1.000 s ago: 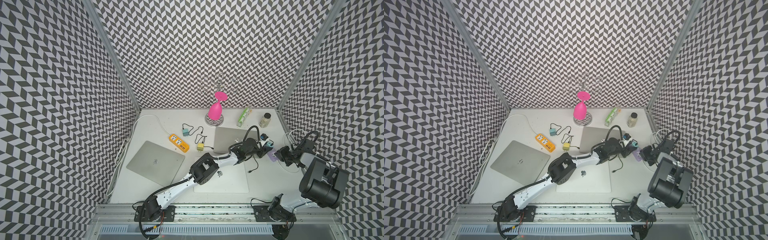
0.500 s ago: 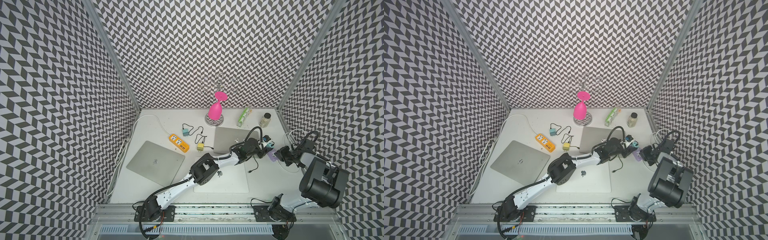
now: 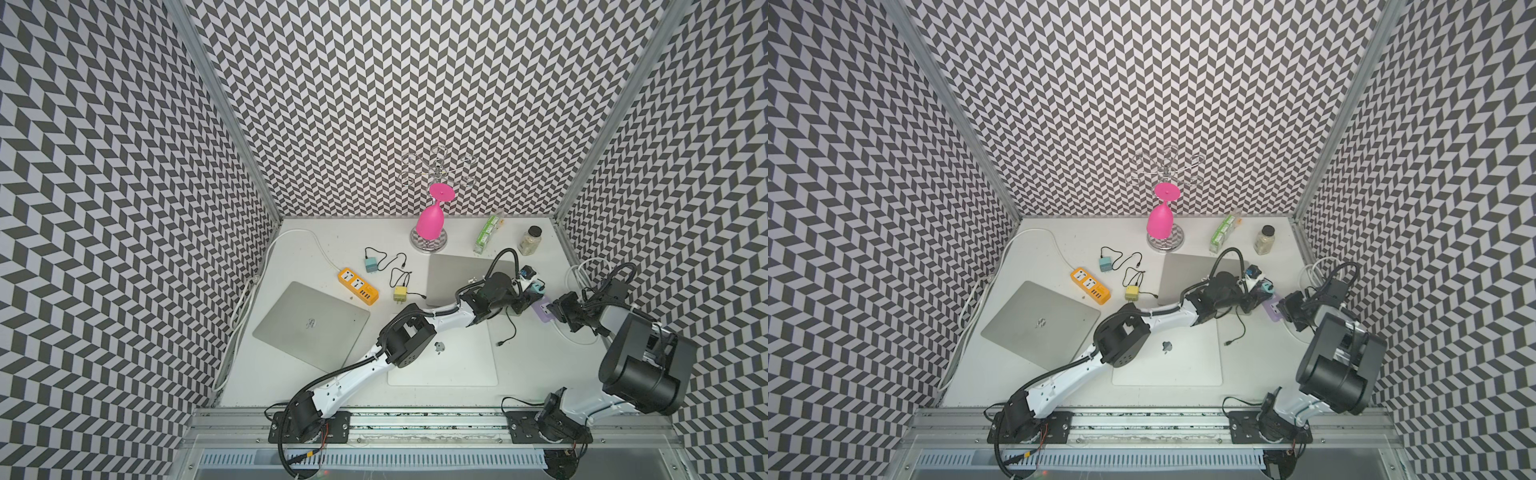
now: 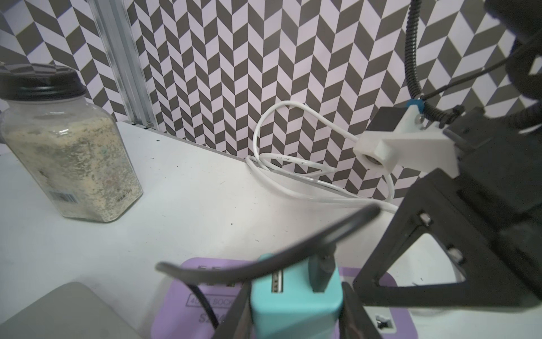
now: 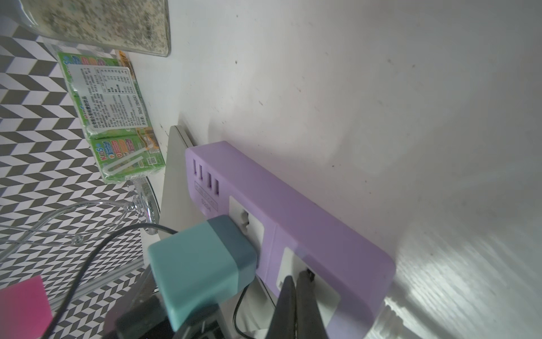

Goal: Unplug the laptop charger
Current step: Remove the plug from the socket.

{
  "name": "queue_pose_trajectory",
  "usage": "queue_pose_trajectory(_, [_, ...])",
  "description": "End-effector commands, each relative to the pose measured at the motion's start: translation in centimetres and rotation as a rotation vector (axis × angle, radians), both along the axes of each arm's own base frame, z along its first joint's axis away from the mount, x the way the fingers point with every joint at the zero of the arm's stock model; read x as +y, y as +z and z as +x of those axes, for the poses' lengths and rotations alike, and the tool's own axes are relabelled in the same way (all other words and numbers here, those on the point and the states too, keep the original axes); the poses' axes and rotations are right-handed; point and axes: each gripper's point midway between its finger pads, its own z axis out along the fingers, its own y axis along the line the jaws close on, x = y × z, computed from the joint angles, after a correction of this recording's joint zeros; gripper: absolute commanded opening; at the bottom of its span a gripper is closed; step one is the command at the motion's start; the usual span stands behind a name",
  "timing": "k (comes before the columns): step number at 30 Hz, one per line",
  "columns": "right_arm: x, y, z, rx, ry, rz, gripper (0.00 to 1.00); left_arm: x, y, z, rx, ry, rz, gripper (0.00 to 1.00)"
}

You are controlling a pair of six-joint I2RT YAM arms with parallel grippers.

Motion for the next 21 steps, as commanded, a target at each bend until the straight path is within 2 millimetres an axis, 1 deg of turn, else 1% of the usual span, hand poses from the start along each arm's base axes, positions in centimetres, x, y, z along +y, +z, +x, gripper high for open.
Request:
queue_pose_trajectory(1, [-0.1,-4.5,-3.3,0.189,-0.038,-0.025,0.00,-1.2,4.3,-2.3,-0.138,-0.024,0.012,0.24])
queue_pose_trajectory(3, [0.1,-4.7,-3.4,0.190,-0.036,-0.019,0.00,-1.5,3.9,-2.6,-0.169,-0.020,0.036,0.24])
queue_pose_trajectory(6, [0.2,-4.8,-3.5,0.188,-0.034,-0.011,0.00,-1.4,3.6,-2.4,-0.184,-0.009,0.057,0.24])
queue_pose_trajectory(11, [0.3,-5.0,-3.5,0.190,-0.032,-0.008,0.00,-1.3,4.1,-2.2,-0.198,0.001,0.063,0.24])
queue_pose_trajectory(16, [0.2,-5.0,-3.6,0.194,-0.034,-0.012,0.00,-0.7,5.2,-1.5,-0.007,-0.043,-0.049,0.22])
queue_pose_trajectory(18, [0.2,-5.0,-3.6,0.193,-0.032,-0.014,0.00,-0.5,5.7,-1.4,0.037,-0.065,-0.086,0.21])
queue_pose_trajectory(21, [0.2,-5.3,-3.7,0.202,-0.033,-0.012,0.00,-1.1,5.7,-2.1,-0.069,-0.051,-0.035,0.22])
